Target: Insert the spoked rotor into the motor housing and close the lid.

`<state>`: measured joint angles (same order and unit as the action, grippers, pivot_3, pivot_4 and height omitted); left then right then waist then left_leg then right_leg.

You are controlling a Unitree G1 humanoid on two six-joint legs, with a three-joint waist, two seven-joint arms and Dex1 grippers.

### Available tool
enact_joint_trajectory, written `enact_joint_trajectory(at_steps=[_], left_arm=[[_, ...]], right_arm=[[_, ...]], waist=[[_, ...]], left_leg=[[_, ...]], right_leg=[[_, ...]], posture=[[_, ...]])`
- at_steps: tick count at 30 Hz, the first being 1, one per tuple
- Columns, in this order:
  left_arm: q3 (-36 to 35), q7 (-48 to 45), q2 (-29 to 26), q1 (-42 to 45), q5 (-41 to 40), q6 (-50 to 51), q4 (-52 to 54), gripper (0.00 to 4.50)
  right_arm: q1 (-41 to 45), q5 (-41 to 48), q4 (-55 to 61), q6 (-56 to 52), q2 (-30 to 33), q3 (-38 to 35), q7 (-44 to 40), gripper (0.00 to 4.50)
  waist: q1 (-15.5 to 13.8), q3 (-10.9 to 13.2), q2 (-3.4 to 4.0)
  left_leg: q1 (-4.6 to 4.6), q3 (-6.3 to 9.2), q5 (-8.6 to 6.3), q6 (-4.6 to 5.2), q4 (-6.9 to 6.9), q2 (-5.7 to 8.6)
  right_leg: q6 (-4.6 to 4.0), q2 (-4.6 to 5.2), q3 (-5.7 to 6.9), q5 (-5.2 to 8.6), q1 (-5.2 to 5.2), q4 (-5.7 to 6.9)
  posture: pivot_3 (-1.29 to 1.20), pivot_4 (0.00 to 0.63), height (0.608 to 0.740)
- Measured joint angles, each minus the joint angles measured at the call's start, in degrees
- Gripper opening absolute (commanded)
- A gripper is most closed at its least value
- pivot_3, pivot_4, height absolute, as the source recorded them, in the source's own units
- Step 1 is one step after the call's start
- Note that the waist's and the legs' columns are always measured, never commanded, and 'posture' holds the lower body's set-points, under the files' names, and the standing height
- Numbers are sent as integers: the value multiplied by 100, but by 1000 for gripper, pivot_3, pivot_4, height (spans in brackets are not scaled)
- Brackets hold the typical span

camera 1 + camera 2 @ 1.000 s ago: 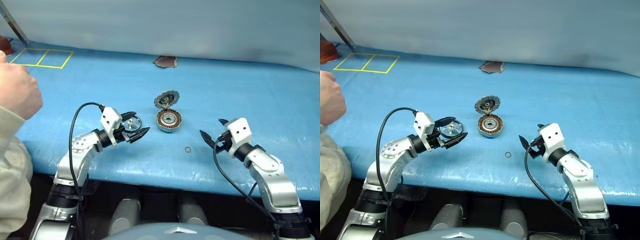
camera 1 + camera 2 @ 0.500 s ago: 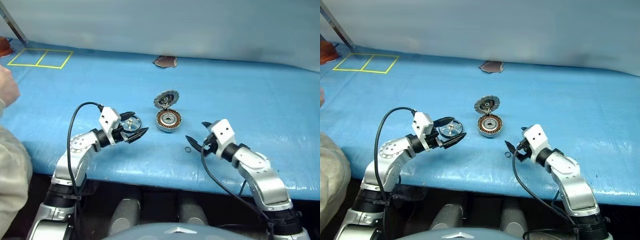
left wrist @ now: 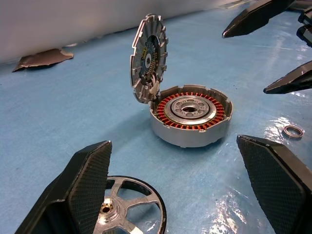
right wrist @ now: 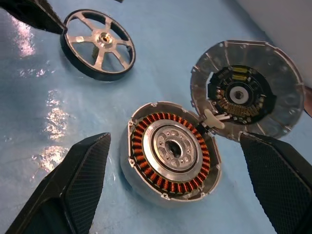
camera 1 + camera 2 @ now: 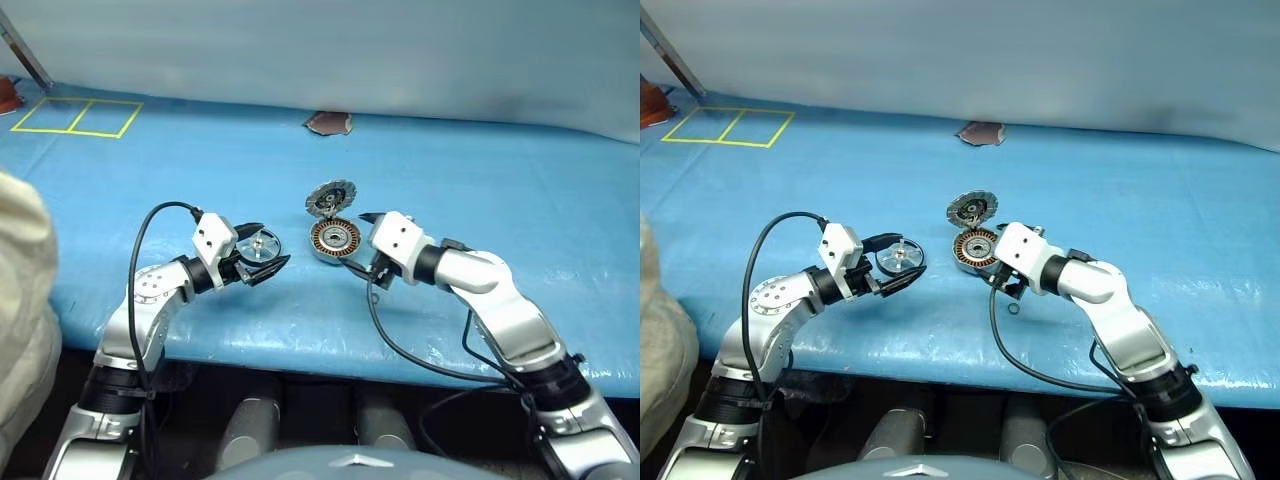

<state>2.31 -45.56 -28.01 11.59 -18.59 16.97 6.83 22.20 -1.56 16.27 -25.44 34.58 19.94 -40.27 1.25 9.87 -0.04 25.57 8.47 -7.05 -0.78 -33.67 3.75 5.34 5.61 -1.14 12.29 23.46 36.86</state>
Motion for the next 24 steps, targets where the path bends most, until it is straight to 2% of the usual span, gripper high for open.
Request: enact_joint_trajectory(at_steps=[9,24], left_arm=[[-4,59,-1,-90,-1,-1,7,4500],[0,176,46,-197,-5,2,31,4500]], right_arm=[[808,-770,-1028,350,57,842,-660,4442],[1572,-1453,-2040,915,-411,1357,-1358,4442]], waist=[[33,1,-3],[50,2,-3]], left_leg=[[1,0,12,20,4,1],[-2,2,13,20,4,22]], right_leg=[[-3,-4,1,-4,4,2],[-6,-8,3,-8,4,3]], posture=[[0,150,740],[0,150,740]])
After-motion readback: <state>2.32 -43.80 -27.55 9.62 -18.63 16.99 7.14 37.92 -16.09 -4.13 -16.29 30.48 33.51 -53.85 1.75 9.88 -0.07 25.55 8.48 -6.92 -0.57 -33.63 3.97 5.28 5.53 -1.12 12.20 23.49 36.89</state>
